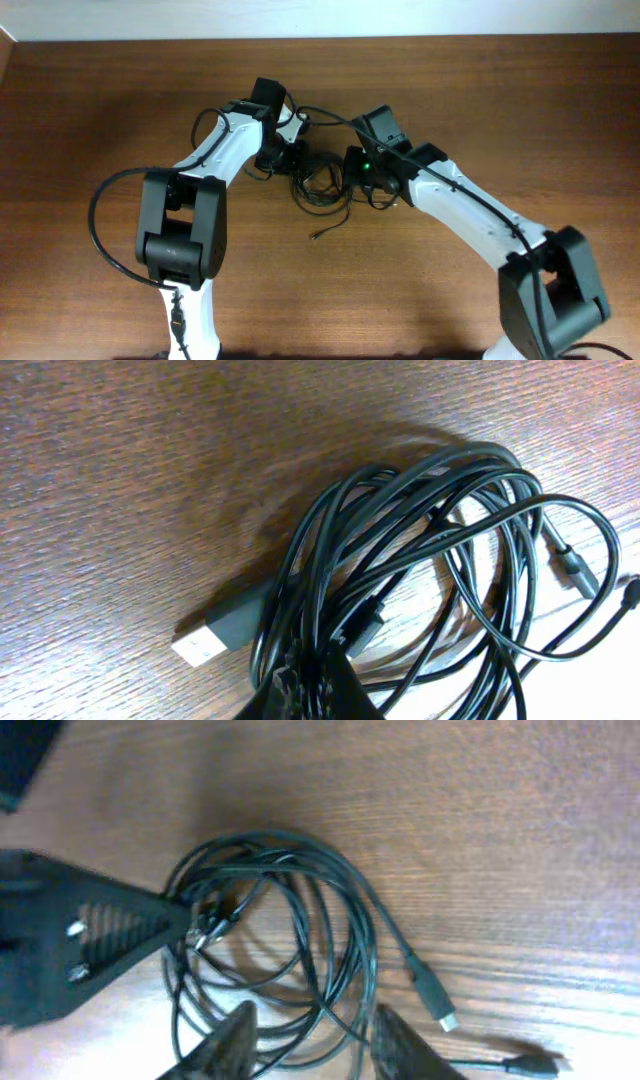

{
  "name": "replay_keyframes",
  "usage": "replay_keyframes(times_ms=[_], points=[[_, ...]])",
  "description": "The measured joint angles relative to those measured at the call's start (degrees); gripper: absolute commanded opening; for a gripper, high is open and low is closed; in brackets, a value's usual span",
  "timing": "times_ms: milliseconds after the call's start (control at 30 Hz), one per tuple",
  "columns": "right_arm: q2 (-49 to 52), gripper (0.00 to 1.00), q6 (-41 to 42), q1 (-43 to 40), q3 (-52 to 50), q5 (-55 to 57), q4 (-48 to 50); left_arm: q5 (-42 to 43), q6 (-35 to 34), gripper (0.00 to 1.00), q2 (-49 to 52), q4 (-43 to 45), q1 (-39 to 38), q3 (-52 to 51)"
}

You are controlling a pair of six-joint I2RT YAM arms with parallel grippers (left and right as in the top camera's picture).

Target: Untangle cables

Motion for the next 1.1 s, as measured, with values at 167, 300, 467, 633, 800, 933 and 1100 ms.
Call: replay_keyframes(times_ms=[167, 300, 467, 633, 800, 933, 1100], points=[[5.16, 0.61, -1.2, 0.0, -0.02, 0.94, 1.07, 0.02, -0.42, 0.54, 0.0, 0.0, -0.04, 0.0], [6.64, 0.51, -1.75, 0.0, -0.07, 1.33, 1.09, 0.66, -0.66, 0.54, 0.0, 0.02, -0.24, 0.02], [6.67, 0.51, -1.84, 0.0, -0.07, 2.71, 1.09, 0.09, -0.68, 0.0, 0.0, 0.0, -0.22, 0.0], [6.67, 0.51, -1.9, 0.0, -0.07, 3.89, 1.07, 0.33, -0.68, 0.0, 0.0, 0.0, -0.22, 0.0], [6.71, 0.57, -1.81, 0.0, -0.07, 4.09, 1.09, 3.91, -0.2, 0.0, 0.0, 0.02, -0.22, 0.0], [7.48, 0.63, -2.03, -0.17, -0.22, 6.93, 0.63, 13.66, 5.73, 0.0, 0.0, 0.0, -0.11, 0.0], [8.2, 0.7, -2.05, -3.54, -0.35, 7.65, -2.32, 21.55, 10.29, 0.0, 0.0, -0.07, 0.28, 0.0]])
